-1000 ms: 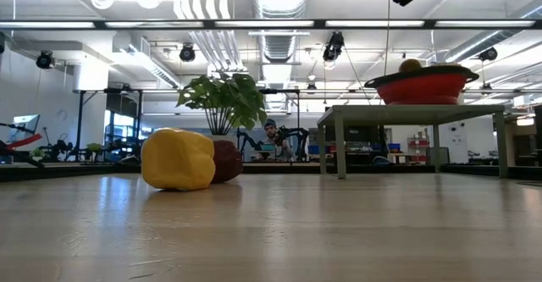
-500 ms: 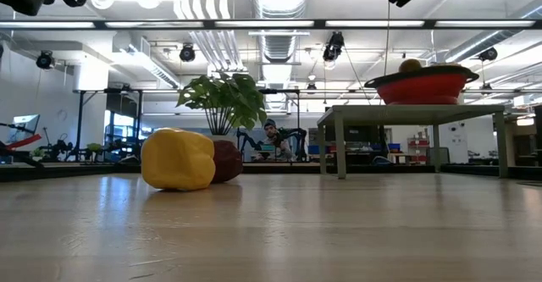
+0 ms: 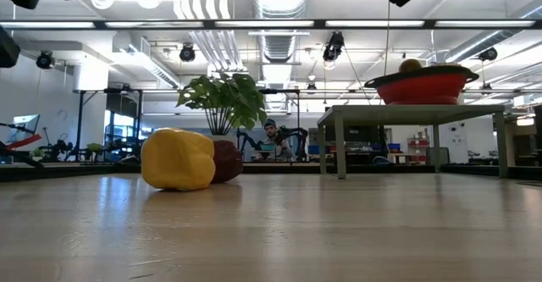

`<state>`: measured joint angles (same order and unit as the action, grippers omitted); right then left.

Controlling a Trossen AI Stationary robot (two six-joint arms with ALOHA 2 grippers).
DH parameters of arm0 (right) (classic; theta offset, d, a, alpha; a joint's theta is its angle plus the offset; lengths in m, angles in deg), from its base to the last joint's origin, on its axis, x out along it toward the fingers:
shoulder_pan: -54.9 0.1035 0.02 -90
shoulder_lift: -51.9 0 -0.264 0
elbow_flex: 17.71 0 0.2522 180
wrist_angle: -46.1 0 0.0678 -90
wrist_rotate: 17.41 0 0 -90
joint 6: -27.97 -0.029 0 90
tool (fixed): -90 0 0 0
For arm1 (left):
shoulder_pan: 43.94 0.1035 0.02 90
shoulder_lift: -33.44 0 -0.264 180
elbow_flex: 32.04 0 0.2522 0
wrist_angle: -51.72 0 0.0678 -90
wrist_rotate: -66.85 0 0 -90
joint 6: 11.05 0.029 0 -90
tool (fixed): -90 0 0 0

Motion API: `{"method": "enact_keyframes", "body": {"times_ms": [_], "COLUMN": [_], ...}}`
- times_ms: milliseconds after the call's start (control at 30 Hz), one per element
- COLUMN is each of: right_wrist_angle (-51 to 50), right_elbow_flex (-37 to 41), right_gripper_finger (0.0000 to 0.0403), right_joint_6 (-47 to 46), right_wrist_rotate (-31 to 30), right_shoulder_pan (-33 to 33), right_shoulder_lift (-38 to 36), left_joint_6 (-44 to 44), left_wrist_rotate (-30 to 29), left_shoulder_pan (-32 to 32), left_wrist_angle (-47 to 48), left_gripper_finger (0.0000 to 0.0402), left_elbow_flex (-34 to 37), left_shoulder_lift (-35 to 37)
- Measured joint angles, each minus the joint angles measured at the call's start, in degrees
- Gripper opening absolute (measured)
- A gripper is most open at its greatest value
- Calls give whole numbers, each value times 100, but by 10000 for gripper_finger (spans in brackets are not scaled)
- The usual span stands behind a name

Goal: Pick & Place Fruit
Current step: Put the red apple into the red strainer bowl on the shelf

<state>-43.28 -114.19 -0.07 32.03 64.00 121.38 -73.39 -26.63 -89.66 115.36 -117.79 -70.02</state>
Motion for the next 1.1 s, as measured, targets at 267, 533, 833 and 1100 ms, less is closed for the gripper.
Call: {"method": "enact_keyframes", "body": {"times_ms": [267, 533, 833, 1100], "right_wrist_angle": [2, 9, 17, 655], "right_elbow_flex": [0, 0, 0, 205], "right_gripper_finger": [240, 240, 260, 236], "right_joint_6": [61, 80, 149, 148], "right_wrist_rotate": [0, 0, 44, -8], "right_shoulder_pan": [0, 0, 336, 1893], "right_shoulder_lift": [0, 0, 0, -4], "left_joint_6": [183, 140, 212, 522], "left_wrist_rotate": [-51, -52, 37, -551], "left_shoulder_pan": [9, 14, 190, 359], "left_wrist_angle": [-18, -18, -52, -1032], "left_gripper_finger": [397, 398, 383, 373], "left_elbow_flex": [35, 35, 23, 20], "left_shoulder_lift": [-37, -33, 70, 393]}}
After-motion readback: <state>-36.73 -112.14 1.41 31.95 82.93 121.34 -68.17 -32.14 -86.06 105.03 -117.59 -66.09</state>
